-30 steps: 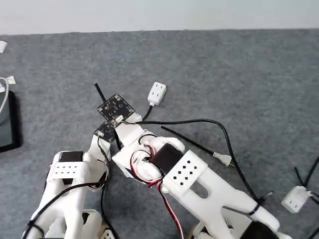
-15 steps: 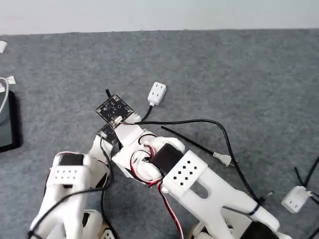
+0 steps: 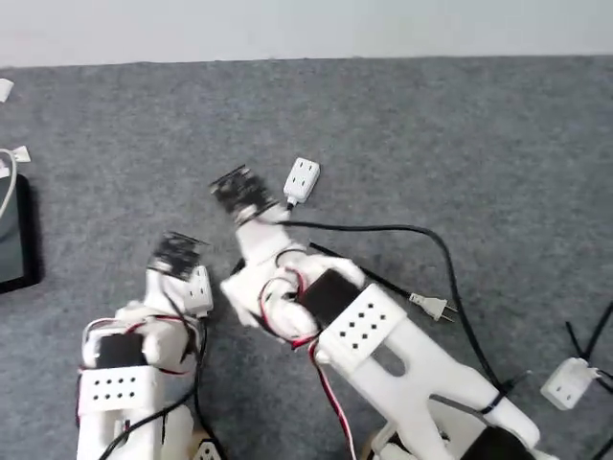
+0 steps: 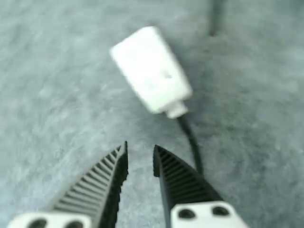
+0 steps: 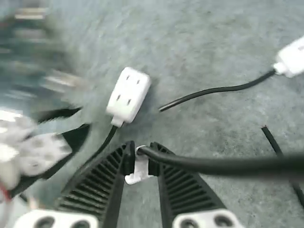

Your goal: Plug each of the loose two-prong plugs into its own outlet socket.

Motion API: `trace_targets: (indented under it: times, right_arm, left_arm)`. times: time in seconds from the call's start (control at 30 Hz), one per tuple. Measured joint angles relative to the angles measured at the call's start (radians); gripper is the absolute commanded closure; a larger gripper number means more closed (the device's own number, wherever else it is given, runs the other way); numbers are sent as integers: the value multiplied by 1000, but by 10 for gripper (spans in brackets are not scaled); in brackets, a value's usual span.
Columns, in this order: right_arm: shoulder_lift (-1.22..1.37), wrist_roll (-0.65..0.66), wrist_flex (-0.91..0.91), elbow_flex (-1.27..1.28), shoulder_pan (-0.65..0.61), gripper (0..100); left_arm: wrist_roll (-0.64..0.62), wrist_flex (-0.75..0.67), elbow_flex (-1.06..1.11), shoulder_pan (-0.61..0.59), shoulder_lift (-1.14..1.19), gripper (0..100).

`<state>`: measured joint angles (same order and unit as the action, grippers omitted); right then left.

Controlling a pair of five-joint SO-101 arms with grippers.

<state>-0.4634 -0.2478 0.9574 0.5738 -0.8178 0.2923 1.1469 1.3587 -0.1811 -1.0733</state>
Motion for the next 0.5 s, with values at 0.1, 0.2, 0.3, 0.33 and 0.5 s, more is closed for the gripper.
trace_targets:
  times: [0.1,0.2,0.3,0.33,0.5]
  right_arm:
    - [0,-61,-118,78,18,991]
    - [0,-71,-184,112,12,991]
    - [0,-40,-158,112,12,991]
    - [0,-29,-123,109,12,991]
    - [69,18,117,6,60,990]
  left_arm:
    - [-84,0,-18,-91,0,987]
    - [-123,-2,-18,-117,0,987]
    - [-133,-2,-18,-124,0,987]
    - [-137,-2,-18,-124,0,987]
    - [-140,-2,-18,-130,0,987]
